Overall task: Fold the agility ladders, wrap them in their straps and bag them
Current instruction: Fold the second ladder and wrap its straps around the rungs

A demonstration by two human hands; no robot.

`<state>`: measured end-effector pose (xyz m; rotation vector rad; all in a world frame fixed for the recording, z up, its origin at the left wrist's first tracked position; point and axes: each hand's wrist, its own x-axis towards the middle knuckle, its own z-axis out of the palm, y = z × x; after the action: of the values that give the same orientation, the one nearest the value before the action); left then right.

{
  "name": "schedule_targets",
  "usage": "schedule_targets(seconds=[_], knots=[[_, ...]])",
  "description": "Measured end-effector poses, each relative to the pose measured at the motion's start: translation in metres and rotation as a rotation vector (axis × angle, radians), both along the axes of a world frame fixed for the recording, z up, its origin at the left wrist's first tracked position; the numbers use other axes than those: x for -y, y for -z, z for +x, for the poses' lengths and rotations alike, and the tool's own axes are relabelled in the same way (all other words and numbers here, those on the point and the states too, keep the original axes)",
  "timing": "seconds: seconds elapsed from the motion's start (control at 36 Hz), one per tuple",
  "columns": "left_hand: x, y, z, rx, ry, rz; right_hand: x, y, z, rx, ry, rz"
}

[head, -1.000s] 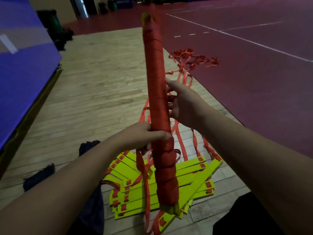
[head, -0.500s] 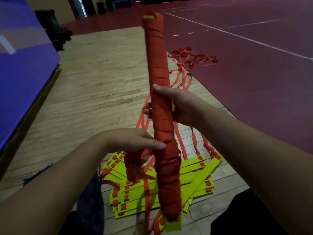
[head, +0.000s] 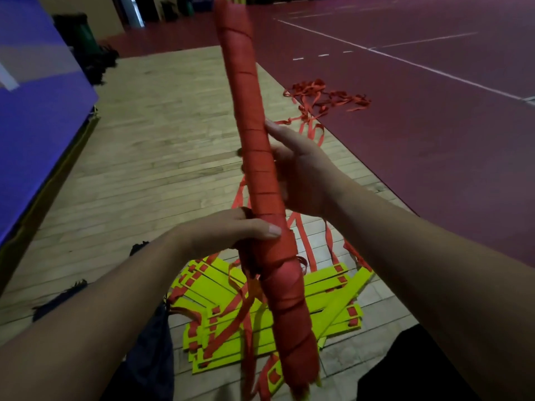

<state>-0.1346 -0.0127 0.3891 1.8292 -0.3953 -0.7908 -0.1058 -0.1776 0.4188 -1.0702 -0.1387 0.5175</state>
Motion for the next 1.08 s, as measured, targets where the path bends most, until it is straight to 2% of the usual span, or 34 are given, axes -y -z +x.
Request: schedule_targets(seconds=[0.11,0.25,0.36,0.44,0.5,0.58,0.69,0.81,0.94,1.0,1.08], knots=[[0.004,-0.002,-0.007,-0.099,-0.009,-0.002,-0.012,0.000,-0.003,0.028,-0.023,-0.099],[0.001,-0.003,-0.003,-0.174,0.102,0.207,-0.012,0.005,-0.005,-0.004,-0.032,-0.194],[-0.007,0.001,0.000,-0.077,0.115,0.371,-0.013,0.012,-0.001,0.060,0.138,-0.280],[0.001,0.011,0.000,0.044,0.069,0.436,-0.015,0.022,0.005,0.059,0.293,-0.420],[0.008,0.017,0.001,0.140,0.019,0.497,-0.016,0.023,0.005,0.029,0.322,-0.448],[0.010,0.017,0.004,0.163,-0.047,0.497,-0.012,0.013,0.003,0.018,0.290,-0.314],[0.005,0.010,0.008,0.050,-0.087,0.201,0.001,0.002,0.001,-0.005,0.179,-0.139],[0.006,0.002,-0.001,-0.058,-0.084,-0.052,0.000,0.000,-0.001,-0.013,0.006,-0.099],[0.005,-0.001,-0.002,-0.171,0.009,-0.045,-0.004,-0.001,-0.001,-0.027,0.034,-0.077],[0.000,-0.003,0.000,-0.222,0.093,0.026,-0.001,0.000,0.001,-0.057,0.059,-0.056],[-0.012,-0.001,0.004,-0.170,0.213,0.215,0.003,0.000,0.002,-0.102,0.039,-0.021]])
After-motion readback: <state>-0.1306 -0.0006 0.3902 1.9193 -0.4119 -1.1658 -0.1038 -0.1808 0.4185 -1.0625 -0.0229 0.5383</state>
